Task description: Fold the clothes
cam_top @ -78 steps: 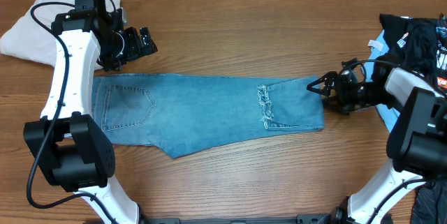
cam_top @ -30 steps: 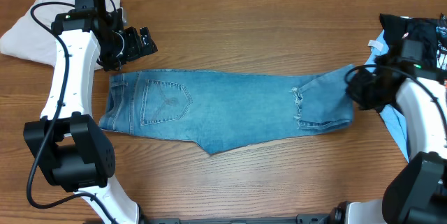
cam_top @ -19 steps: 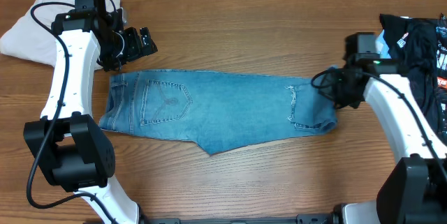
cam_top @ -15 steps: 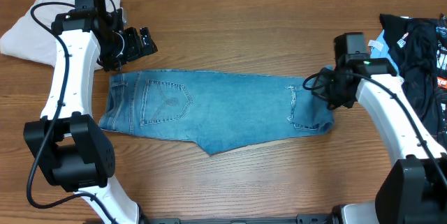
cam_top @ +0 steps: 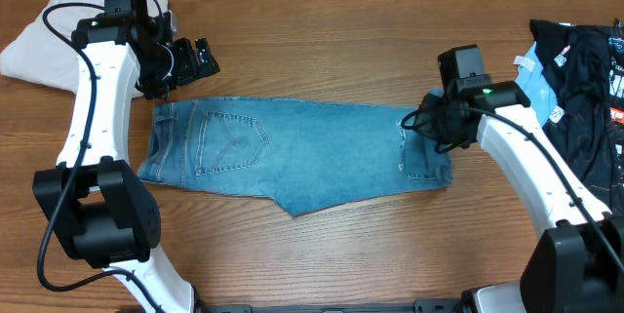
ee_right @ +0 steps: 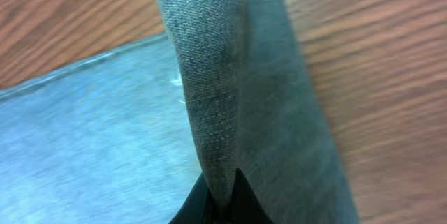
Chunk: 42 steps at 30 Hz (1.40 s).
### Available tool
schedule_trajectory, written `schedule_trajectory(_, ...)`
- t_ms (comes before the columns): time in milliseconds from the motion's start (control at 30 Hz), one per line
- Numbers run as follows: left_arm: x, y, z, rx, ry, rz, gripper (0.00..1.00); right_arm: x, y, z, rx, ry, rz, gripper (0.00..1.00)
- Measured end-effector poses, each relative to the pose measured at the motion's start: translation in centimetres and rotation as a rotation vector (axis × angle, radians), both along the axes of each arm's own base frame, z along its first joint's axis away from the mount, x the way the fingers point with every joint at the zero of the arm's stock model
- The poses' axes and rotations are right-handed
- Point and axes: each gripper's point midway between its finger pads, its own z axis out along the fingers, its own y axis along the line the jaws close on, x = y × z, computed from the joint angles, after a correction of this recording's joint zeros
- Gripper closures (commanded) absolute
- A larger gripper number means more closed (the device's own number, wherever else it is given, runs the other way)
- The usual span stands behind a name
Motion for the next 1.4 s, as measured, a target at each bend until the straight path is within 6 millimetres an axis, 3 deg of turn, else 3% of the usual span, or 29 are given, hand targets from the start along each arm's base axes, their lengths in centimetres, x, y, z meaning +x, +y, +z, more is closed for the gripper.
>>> schedule_trajectory(100,0.0,0.0,0.0,0.000,0.000,0.000,0.00,0.4,1.6,0.3,0.038,-0.024,0.031,0.85)
schedule_trajectory(433,0.0,0.0,0.0,0.000,0.000,0.000,0.00,-0.1,6.0,0.4,0.098,-0.036,0.104,0.84)
schedule_trajectory(767,0.0,0.0,0.0,0.000,0.000,0.000,0.00,-0.6,10.8,-4.1,0.147,0.064,0.128,0.84)
schedule_trajectory(867,0.0,0.0,0.0,0.000,-0.001,0.000,0.00,-0.3,11.9,-4.4,0.192,0.065,0.134,0.82)
schedule_trajectory(1067,0.0,0.0,0.0,0.000,0.000,0.000,0.00,0.5,13.6,-3.6,0.283,0.032,0.154,0.75)
schedule_trajectory(1267,0.0,0.0,0.0,0.000,0.000,0.000,0.00,0.1,14.0,-3.5,0.308,0.047,0.162,0.52)
schedule_trajectory(1400,0.0,0.0,0.0,0.000,0.000,0.000,0.00,-0.4,13.4,-3.1,0.296,0.086,0.166,0.46)
